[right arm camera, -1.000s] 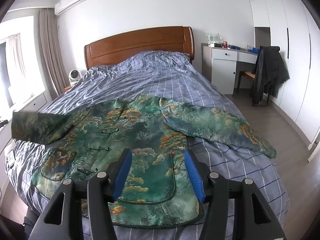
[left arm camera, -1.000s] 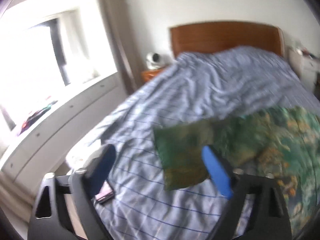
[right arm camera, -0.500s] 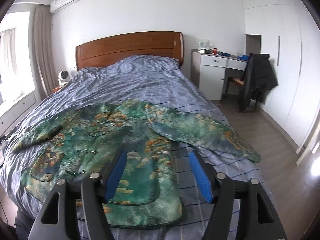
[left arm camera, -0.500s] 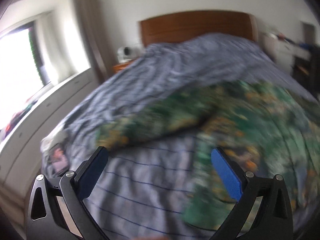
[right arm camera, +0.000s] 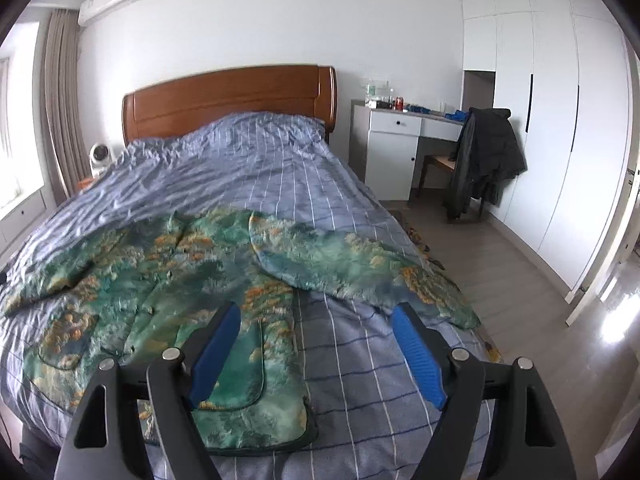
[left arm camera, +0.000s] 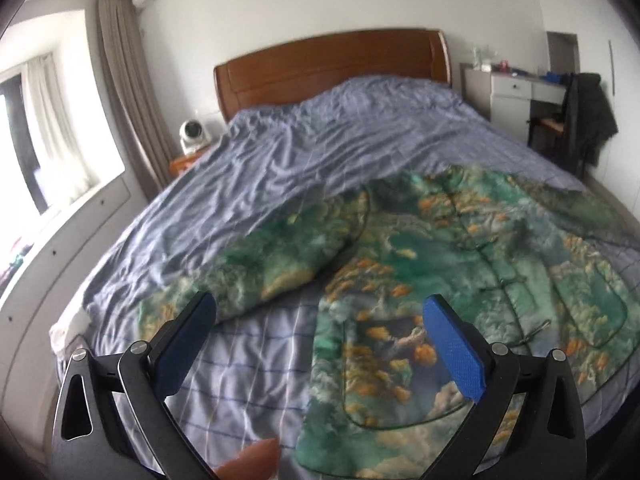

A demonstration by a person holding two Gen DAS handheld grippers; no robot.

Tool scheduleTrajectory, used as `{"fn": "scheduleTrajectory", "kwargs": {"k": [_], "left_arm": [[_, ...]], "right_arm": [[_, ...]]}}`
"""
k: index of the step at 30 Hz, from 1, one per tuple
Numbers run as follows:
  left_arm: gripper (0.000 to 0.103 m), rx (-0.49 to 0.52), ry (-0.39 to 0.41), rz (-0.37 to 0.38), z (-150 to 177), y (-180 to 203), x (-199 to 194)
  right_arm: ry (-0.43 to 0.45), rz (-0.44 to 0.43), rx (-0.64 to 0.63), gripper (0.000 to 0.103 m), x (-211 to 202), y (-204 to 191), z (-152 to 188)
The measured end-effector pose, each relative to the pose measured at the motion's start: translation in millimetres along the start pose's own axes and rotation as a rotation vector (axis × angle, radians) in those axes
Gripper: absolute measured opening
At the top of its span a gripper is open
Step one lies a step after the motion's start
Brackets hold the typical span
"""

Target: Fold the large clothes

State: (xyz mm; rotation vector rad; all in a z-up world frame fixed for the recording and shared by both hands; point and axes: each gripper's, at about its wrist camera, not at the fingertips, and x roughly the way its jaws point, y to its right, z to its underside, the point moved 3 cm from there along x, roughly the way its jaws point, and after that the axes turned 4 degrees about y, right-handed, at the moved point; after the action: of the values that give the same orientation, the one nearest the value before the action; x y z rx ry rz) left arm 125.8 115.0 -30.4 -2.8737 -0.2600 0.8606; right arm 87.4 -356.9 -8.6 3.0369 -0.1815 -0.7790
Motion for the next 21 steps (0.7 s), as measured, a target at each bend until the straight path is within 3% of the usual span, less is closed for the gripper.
{"fn": "scheduleTrajectory", "kwargs": {"k": [5, 11, 12, 15, 21], "left_arm": [[0.103, -0.071, -0.055, 0.019, 11.5, 6.0, 7.1], [0.103, -0.122, -0.04, 0.083, 8.7, 30.5, 5.6], [0.103, -0.131, -0.039, 0.102, 7.7, 34.2, 5.1], [0.103, -0.131, -0.037, 0.113, 5.1, 39.9, 1.9], [0.103, -0.154, -0.045, 0.114, 3.0, 33.4, -2.2]], "right_arm": [[0.095, -0.007, 0.011, 0.08, -5.4, 18.1, -5.0], [0.063, -0.041, -0.007, 0.082, 11.8, 27.2, 5.7], [0.044, -0.047, -0.029, 0.088, 17.2, 25.8, 10.2], [-0.034, -0.055, -0.044, 0.089, 35.6, 31.6, 24.4], [-0.079, -0.02, 0.156, 0.089, 59.3, 95.5, 24.5]]}}
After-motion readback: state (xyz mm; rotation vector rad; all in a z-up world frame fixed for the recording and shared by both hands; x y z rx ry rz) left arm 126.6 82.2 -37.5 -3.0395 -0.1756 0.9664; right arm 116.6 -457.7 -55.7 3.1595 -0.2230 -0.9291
